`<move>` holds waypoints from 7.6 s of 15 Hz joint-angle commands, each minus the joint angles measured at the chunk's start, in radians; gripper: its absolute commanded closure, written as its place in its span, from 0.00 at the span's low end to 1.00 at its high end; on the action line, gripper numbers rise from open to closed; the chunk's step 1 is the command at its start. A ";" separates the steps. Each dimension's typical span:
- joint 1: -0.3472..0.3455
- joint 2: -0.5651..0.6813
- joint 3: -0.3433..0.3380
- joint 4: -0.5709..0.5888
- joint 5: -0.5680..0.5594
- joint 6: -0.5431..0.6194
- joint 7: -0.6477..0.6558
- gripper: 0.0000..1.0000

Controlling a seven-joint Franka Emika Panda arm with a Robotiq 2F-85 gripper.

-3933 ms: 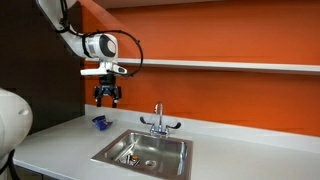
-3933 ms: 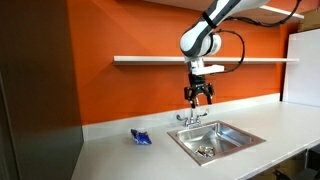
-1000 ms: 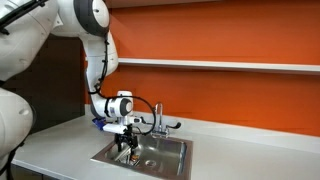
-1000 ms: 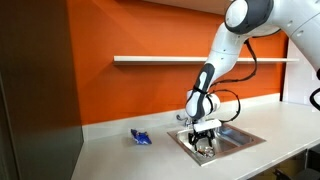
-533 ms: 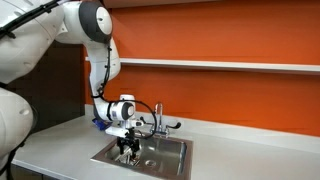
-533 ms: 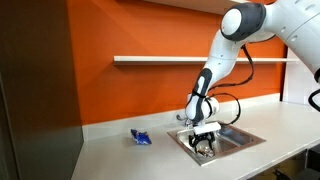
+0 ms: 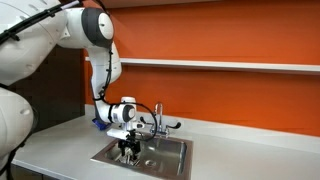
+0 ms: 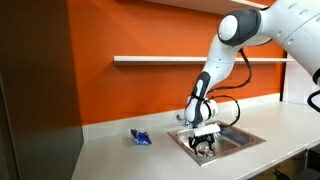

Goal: Remove the snack packet from the sink

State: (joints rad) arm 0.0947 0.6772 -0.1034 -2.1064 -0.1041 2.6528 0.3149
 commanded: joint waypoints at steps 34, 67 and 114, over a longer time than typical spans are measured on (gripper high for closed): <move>-0.007 0.095 -0.008 0.097 0.065 -0.001 -0.021 0.58; 0.134 -0.101 -0.093 0.064 0.009 -0.090 0.091 0.98; 0.316 -0.199 0.184 0.004 -0.197 -0.181 0.103 0.15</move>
State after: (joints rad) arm 0.4055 0.4873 0.0827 -2.1156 -0.3134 2.5015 0.4420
